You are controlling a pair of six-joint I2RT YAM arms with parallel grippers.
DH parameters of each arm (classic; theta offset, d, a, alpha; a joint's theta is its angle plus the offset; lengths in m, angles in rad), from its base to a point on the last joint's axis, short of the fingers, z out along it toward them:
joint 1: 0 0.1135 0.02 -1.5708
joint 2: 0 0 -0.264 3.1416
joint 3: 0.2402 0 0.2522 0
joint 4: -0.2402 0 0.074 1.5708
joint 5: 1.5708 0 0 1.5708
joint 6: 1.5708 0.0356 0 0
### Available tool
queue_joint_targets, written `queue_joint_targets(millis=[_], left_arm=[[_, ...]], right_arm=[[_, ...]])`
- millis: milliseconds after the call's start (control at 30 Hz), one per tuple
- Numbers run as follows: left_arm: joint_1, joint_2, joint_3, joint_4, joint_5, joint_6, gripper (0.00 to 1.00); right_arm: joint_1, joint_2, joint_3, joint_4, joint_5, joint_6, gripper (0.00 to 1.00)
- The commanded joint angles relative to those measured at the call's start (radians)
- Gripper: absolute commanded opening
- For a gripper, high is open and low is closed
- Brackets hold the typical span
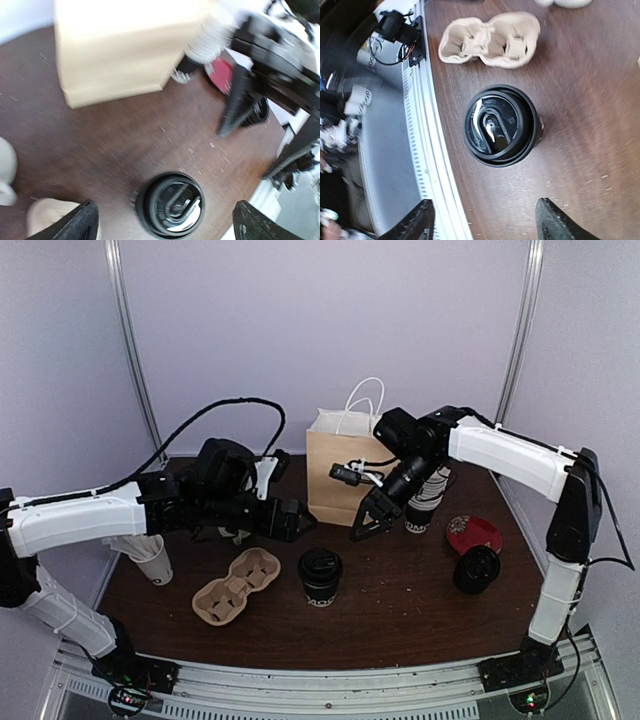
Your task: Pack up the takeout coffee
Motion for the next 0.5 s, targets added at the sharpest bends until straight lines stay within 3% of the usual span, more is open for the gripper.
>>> queue_joint_targets(millis=[0, 67, 133, 300, 467], left_arm=[[-0.002, -0.115, 0.012, -0.108, -0.305, 0.102, 0.97], [-0.002, -0.179, -0.006, -0.112, -0.410, 0.131, 0.97], [0.002, -0.217, -0.015, -0.101, -0.453, 0.171, 0.97], [0.004, -0.257, 0.008, -0.126, -0.538, 0.199, 0.97], [0.004, -0.304, -0.012, -0.099, -0.569, 0.145, 0.94]], right_arm=[[0.009, -0.072, 0.016, 0.018, 0.101, -0.188, 0.77], [0.021, -0.084, 0.012, 0.061, 0.144, -0.243, 0.91], [0.044, -0.085, 0.012, 0.111, 0.194, -0.284, 0.98], [0.121, -0.052, 0.006, 0.214, 0.342, -0.350, 0.96], [0.175, 0.013, 0.043, 0.219, 0.377, -0.380, 0.93]])
